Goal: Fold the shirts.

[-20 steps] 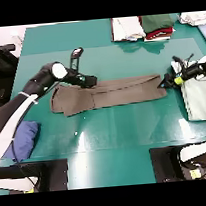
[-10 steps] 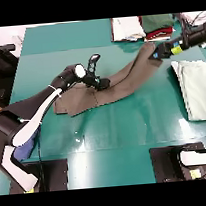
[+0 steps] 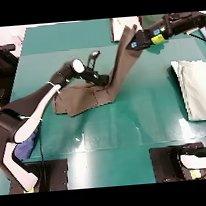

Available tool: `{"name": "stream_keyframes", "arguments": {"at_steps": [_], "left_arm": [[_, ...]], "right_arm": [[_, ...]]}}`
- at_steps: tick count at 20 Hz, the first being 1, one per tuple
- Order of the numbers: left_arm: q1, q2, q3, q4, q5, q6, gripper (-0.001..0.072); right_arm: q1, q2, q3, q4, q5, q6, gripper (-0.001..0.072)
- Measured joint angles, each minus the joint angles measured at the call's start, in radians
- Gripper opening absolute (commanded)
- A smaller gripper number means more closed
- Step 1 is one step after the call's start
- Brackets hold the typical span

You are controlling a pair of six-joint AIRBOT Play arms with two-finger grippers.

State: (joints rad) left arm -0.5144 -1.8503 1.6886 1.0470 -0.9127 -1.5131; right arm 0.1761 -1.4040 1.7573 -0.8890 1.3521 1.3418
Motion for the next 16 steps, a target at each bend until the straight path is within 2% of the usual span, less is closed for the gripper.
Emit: {"name": "stream_keyframes", "arguments": {"at_steps": [5, 6, 7, 8, 12, 16], "left_arm": [[0.172, 0.187, 0.093, 0.149, -0.144, -0.001, 0.003], [0.213, 0.237, 0.105, 0.182, -0.168, -0.002, 0.003], [0.254, 0.288, 0.113, 0.217, -0.187, -0.002, 0.003], [0.298, 0.341, 0.118, 0.256, -0.208, -0.003, 0.003], [0.428, 0.51, 0.129, 0.346, -0.25, -0.004, 0.003], [0.47, 0.581, 0.127, 0.364, -0.269, -0.004, 0.003]], "right_arm": [[0.166, -0.111, 0.089, 0.118, -0.064, -0.006, 0.0017], [0.212, -0.149, 0.114, 0.139, -0.083, -0.01, 0.0048], [0.266, -0.195, 0.146, 0.159, -0.11, -0.016, 0.0243], [0.317, -0.239, 0.179, 0.176, -0.141, -0.025, 0.0391], [0.47, -0.374, 0.271, 0.202, -0.264, -0.056, 0.04], [0.45, -0.332, 0.158, 0.133, -0.298, -0.066, 0.0399]]}}
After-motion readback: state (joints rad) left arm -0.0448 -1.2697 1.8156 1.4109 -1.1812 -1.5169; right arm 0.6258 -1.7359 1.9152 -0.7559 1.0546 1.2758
